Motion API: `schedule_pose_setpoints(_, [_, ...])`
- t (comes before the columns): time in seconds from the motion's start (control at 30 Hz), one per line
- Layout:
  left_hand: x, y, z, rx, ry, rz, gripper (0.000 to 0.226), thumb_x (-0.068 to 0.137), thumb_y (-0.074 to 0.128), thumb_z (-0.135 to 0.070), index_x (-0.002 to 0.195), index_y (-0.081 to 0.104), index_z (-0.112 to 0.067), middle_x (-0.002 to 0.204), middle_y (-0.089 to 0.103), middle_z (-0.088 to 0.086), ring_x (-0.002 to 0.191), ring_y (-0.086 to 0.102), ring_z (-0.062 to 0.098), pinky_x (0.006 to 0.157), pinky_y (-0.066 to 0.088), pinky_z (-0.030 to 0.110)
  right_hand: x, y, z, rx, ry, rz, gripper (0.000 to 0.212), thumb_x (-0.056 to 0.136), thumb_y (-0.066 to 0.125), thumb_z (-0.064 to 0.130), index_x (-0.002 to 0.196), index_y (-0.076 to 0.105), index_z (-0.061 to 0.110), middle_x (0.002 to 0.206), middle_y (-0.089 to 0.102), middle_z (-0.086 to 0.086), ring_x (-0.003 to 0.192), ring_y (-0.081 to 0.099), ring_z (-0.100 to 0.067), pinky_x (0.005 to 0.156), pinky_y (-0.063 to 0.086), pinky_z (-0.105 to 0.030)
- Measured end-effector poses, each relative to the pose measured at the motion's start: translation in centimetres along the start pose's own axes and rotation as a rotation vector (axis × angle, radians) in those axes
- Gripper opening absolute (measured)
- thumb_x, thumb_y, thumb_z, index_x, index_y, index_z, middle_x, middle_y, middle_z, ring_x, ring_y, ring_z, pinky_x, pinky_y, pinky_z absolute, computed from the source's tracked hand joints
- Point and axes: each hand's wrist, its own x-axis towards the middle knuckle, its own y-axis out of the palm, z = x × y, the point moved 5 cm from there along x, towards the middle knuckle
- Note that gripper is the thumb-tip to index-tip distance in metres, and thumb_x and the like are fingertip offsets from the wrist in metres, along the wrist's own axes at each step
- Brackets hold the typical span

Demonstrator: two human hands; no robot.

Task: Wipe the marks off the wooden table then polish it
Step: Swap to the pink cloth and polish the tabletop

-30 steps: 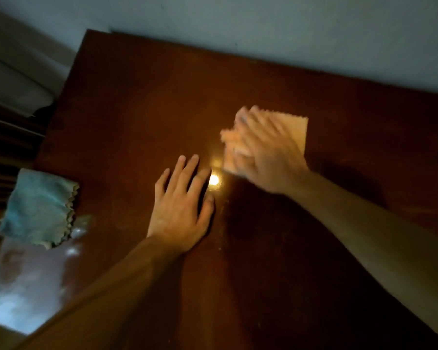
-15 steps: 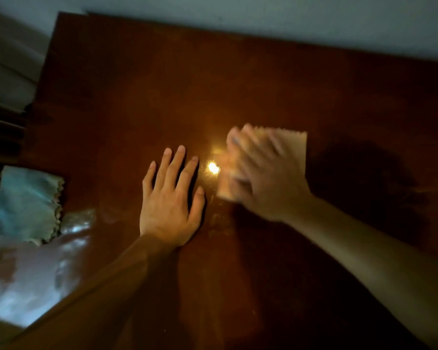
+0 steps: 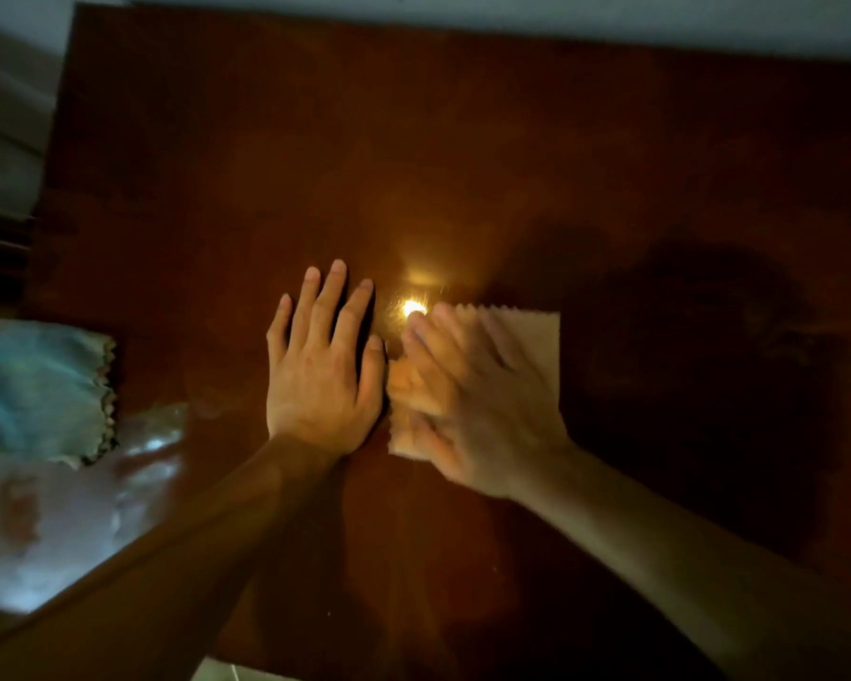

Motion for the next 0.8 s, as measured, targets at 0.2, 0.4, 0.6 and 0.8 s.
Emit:
schedule_pose_setpoints(0.2, [0.0, 0.3, 0.1, -0.005, 0.018, -0.063, 0.052, 0.103, 0.032, -0.037, 0.151, 0.037, -0.018, 0.163, 0.027, 0.007, 0.153, 0.016, 0.024, 0.124, 0.009, 0.045, 7.6, -3.1, -8.0, -0.056, 0.291, -0.108, 0.068, 0.101, 0.031, 0.047, 0.156, 0.036, 0.008, 0.164, 0.033, -0.013, 0.154, 0.025, -0.029, 0.125, 0.016, -0.049])
schedule_pose_setpoints(0.4, [0.0, 0.2, 0.1, -0.024, 0.007, -0.052, 0.053, 0.103, 0.032, -0.037, 0.151, 0.038, -0.018, 0.162, 0.028, 0.008, 0.153, 0.016, 0.024, 0.123, 0.009, 0.045, 0.7, -0.3, 0.1, 0.011, 0.296, -0.119, 0.068, 0.102, 0.034, 0.045, 0.159, 0.028, 0.008, 0.167, 0.025, -0.015, 0.156, 0.016, -0.032, 0.126, 0.013, -0.053])
schedule_pose_setpoints(0.6, [0.0, -0.1, -0.2, -0.043, 0.01, -0.028, 0.053, 0.102, 0.033, -0.037, 0.152, 0.037, -0.017, 0.163, 0.026, 0.009, 0.153, 0.014, 0.025, 0.123, 0.007, 0.045, -3.0, 0.9, 3.4, 0.048, 0.164, -0.069, 0.068, 0.099, 0.043, 0.048, 0.155, 0.039, 0.01, 0.165, 0.032, -0.011, 0.156, 0.02, -0.027, 0.126, 0.015, -0.052])
schedule_pose_setpoints(0.8, [-0.2, -0.1, 0.0, -0.031, 0.031, -0.024, 0.053, 0.104, 0.033, -0.039, 0.152, 0.036, -0.017, 0.163, 0.026, 0.01, 0.153, 0.014, 0.027, 0.122, 0.009, 0.047, 2.3, -0.7, -1.8, -0.054, 0.304, -0.075, 0.068, 0.1, 0.027, 0.045, 0.157, 0.033, 0.008, 0.166, 0.029, -0.012, 0.154, 0.023, -0.028, 0.126, 0.015, -0.049])
